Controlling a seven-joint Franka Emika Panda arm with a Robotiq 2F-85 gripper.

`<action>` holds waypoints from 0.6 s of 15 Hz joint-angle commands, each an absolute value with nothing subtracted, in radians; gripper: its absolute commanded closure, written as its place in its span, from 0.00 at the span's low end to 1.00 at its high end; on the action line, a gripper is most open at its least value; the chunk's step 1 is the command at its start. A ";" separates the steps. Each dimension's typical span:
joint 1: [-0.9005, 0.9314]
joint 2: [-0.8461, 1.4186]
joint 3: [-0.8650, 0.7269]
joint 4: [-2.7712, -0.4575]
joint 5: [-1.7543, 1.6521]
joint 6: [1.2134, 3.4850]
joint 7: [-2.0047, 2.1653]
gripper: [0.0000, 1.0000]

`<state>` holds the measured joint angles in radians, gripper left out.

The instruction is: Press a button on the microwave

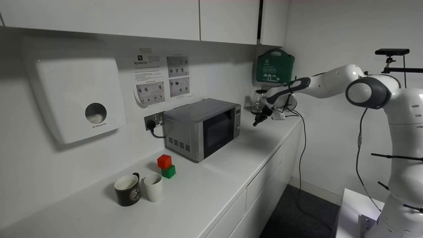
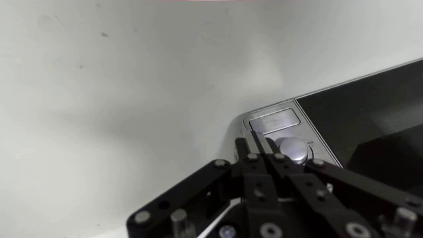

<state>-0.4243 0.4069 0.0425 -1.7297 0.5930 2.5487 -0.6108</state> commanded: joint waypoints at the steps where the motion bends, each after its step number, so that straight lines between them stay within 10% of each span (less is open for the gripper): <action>1: -0.445 0.225 0.014 -1.923 0.612 2.494 -0.667 1.00; 9: -0.382 0.011 -0.136 -2.124 0.500 2.468 -0.684 1.00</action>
